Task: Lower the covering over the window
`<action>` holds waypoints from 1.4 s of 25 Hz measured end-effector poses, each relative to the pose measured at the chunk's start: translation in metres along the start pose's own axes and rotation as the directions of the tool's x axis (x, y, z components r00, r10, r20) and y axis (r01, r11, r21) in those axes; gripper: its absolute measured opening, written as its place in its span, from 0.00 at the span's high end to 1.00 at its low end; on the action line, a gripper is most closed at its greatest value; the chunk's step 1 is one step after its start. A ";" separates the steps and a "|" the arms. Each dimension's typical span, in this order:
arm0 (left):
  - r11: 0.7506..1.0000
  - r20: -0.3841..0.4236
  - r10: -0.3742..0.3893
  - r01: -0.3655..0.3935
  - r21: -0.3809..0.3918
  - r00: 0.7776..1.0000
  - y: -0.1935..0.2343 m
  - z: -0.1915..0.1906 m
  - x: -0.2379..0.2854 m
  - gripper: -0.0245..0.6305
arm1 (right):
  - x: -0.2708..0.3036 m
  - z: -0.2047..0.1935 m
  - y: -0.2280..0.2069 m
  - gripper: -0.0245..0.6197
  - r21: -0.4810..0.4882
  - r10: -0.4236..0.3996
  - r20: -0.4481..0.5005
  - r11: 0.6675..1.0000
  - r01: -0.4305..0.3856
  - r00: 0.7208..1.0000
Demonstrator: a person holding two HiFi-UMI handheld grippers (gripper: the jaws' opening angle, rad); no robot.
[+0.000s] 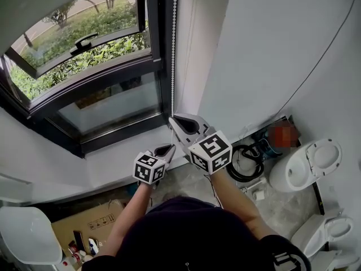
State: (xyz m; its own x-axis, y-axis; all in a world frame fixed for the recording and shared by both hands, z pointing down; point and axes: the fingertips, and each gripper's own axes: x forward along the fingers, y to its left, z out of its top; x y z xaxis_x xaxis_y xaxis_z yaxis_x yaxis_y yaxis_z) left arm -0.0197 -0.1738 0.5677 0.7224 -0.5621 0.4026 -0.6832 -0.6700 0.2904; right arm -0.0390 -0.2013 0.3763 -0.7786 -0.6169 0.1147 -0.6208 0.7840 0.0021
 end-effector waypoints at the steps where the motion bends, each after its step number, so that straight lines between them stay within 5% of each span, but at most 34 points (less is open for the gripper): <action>1: 1.000 -0.009 0.002 -0.002 0.002 1.000 0.001 -0.001 0.001 0.94 | 0.001 -0.002 -0.001 0.94 0.002 -0.001 -0.010 1.000 0.001 1.000; 5: 1.000 -0.091 -0.003 0.004 0.008 0.996 -0.002 -0.026 0.008 0.94 | 0.007 -0.029 -0.001 0.94 -0.086 -0.041 -0.115 0.996 0.031 0.993; 13: 0.998 -0.210 -0.021 0.008 -0.064 0.977 -0.003 -0.084 0.012 0.94 | 0.010 -0.083 0.009 0.94 -0.009 -0.011 -0.211 1.000 0.009 0.977; 20: 0.998 -0.282 -0.025 0.007 -0.066 0.959 -0.005 -0.109 0.012 0.94 | 0.012 -0.110 0.011 0.94 -0.069 -0.030 -0.280 0.998 0.011 0.960; 35: 0.994 -0.351 -0.035 -0.003 -0.107 0.936 -0.008 -0.137 0.006 0.94 | 0.011 -0.163 0.004 0.94 -0.009 -0.024 -0.395 1.000 0.022 0.918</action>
State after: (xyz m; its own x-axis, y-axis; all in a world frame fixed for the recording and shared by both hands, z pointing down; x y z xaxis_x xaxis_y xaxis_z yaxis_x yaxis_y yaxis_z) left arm -0.0244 -0.1054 0.6864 0.6627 -0.3325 0.6710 -0.6926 -0.6130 0.3803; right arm -0.0349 -0.1934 0.5392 -0.6643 -0.5578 0.4976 -0.6372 0.7706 0.0132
